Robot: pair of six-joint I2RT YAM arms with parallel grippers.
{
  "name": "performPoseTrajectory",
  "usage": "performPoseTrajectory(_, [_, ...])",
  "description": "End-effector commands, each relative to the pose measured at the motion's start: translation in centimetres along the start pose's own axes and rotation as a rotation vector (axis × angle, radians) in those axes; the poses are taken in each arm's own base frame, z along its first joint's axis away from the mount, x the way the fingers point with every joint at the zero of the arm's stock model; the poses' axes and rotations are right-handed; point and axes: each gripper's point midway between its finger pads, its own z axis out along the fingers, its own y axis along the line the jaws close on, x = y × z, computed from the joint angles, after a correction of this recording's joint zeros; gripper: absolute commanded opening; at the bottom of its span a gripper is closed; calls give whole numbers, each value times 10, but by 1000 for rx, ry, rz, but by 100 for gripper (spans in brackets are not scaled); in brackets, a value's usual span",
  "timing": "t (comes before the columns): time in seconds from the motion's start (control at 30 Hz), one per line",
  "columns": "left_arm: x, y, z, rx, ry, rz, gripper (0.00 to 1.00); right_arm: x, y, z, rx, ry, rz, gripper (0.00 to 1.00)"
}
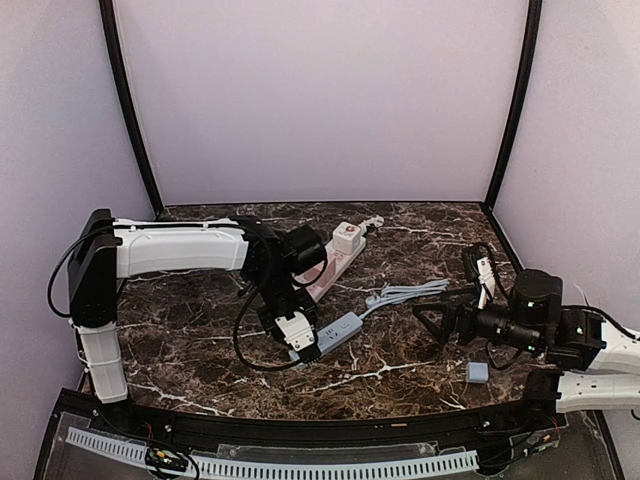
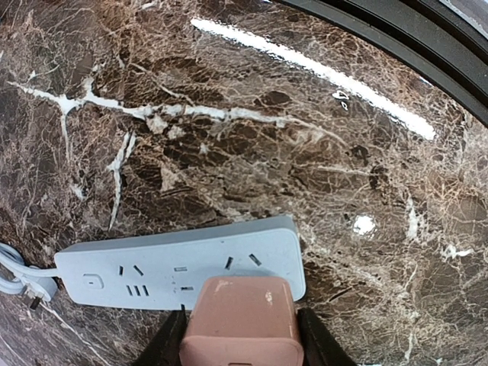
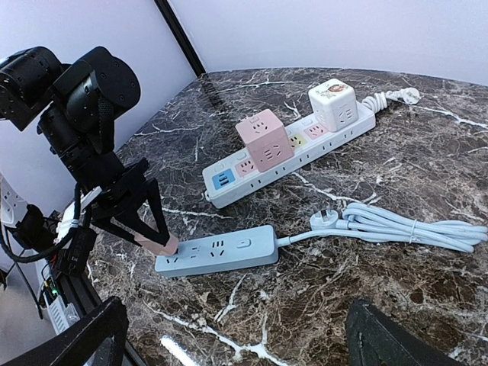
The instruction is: Insert the plug
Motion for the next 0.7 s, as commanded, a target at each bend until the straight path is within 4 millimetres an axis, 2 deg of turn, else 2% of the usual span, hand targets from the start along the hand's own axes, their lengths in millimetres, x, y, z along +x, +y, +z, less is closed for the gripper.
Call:
performPoseTrajectory(0.0, [3, -4, 3, 36, 5, -11, 1, 1, 3, 1, -16, -8, -6, 99])
performPoseTrajectory(0.67, [7, -4, 10, 71, 9, -58, 1, 1, 4, -1, -28, -14, -2, 99])
